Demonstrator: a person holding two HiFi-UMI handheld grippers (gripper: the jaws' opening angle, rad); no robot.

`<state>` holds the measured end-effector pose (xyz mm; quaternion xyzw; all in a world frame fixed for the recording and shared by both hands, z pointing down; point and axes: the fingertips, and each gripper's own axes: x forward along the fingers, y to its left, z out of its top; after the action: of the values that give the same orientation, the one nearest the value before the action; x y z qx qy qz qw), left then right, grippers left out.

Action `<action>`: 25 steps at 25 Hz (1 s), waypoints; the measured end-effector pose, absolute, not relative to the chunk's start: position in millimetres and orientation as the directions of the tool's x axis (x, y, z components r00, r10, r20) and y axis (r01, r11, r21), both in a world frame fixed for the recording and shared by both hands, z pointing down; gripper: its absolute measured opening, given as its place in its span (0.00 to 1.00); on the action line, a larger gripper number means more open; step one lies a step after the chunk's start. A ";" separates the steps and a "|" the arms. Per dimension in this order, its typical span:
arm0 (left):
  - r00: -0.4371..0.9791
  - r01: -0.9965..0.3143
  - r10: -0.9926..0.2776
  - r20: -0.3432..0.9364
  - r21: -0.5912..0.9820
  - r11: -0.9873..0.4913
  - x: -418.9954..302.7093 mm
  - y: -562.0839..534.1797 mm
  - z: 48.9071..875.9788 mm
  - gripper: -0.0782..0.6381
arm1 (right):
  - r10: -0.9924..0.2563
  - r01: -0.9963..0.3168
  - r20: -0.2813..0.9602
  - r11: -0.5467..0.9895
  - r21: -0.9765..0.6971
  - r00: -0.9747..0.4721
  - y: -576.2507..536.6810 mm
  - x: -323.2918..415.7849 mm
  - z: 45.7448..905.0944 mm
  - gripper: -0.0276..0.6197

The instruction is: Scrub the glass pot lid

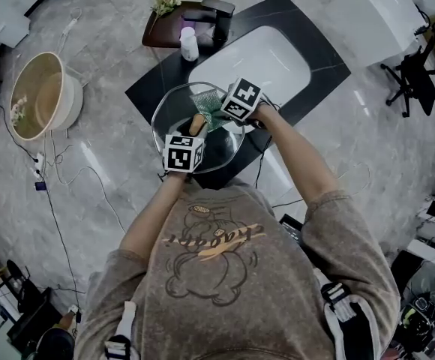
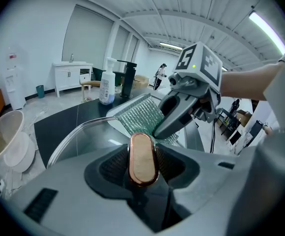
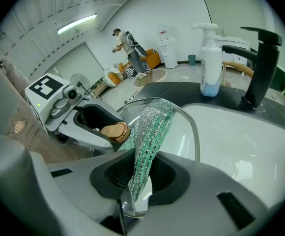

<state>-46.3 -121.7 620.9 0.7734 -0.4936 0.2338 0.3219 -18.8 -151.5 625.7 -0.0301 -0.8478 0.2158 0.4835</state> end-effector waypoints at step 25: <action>0.473 -0.870 -0.483 0.737 0.306 -0.386 -40.9 -119.3 623.4 0.37 | -0.003 -0.507 0.790 0.769 -0.389 -0.613 -92.3 10.2 623.4 0.18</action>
<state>-40.9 -119.3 623.4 0.7847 -0.4312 0.2783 0.3477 10.2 -92.3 623.4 0.1509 -0.8448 0.3043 0.4134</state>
